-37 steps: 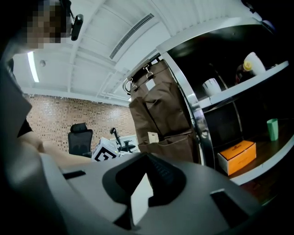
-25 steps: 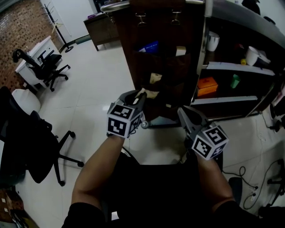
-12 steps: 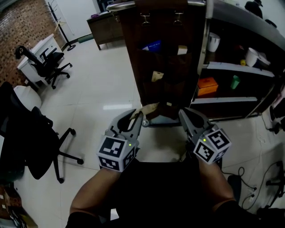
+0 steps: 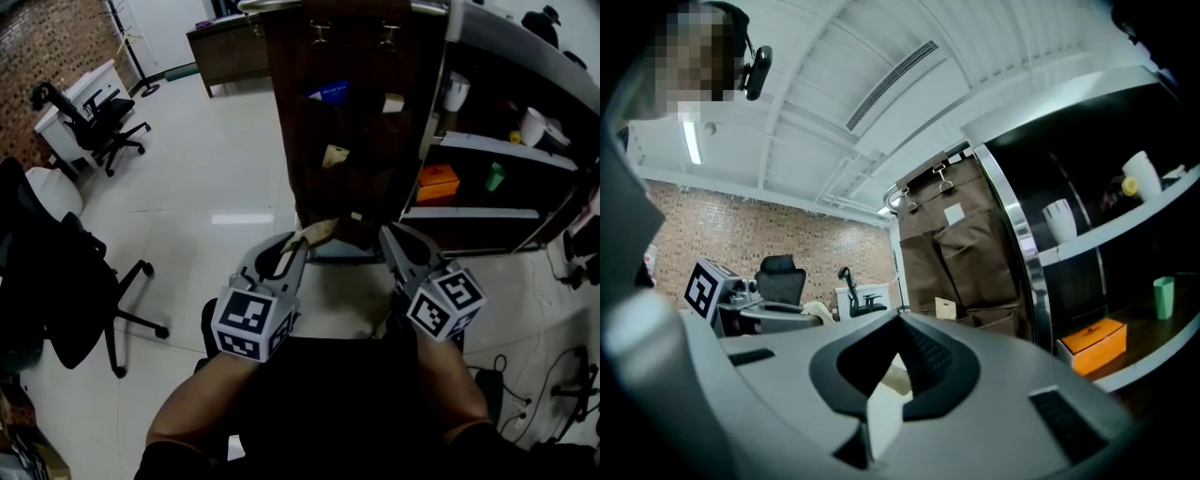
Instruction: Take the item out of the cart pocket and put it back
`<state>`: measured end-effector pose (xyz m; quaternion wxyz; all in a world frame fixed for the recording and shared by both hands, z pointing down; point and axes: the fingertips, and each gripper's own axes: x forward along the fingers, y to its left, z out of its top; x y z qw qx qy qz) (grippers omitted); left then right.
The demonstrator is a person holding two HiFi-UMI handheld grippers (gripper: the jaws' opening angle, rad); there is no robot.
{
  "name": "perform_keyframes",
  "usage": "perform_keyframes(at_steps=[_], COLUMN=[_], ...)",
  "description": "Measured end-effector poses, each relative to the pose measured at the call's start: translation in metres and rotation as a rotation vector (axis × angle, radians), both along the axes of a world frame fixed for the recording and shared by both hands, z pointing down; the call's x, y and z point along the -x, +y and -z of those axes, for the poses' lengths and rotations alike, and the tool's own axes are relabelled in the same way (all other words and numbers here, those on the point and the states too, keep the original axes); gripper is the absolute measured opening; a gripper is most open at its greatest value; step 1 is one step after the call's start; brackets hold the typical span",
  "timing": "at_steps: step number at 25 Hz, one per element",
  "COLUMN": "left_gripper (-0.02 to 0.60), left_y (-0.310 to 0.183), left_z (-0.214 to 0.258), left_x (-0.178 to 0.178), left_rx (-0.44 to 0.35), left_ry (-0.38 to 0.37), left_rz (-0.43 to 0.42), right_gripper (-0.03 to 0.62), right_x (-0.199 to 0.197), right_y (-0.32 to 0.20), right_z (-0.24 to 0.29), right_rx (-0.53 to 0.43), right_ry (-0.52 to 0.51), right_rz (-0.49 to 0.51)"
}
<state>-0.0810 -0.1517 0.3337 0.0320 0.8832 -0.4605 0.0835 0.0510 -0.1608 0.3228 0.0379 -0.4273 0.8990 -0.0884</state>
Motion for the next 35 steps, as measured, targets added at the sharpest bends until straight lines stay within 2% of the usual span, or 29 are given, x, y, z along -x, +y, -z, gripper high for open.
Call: perform_keyframes(at_steps=[8,28,35], left_gripper=[0.048,0.048,0.046], left_y=[-0.001,0.000,-0.006], left_z=[0.007,0.007,0.011], left_x=[0.004,0.003,0.002], left_rx=[-0.025,-0.049,-0.057], left_ry=[0.034,-0.005,0.005], left_rz=[0.020,0.025,0.026], right_gripper=[0.012,0.012,0.012], right_x=[0.003,0.005,0.003], right_y=[-0.003,-0.003,-0.003], right_z=[-0.002,-0.005,-0.004], right_rx=[0.000,0.002,-0.001], right_ry=[0.006,0.004,-0.001], right_rz=[0.003,0.008,0.008])
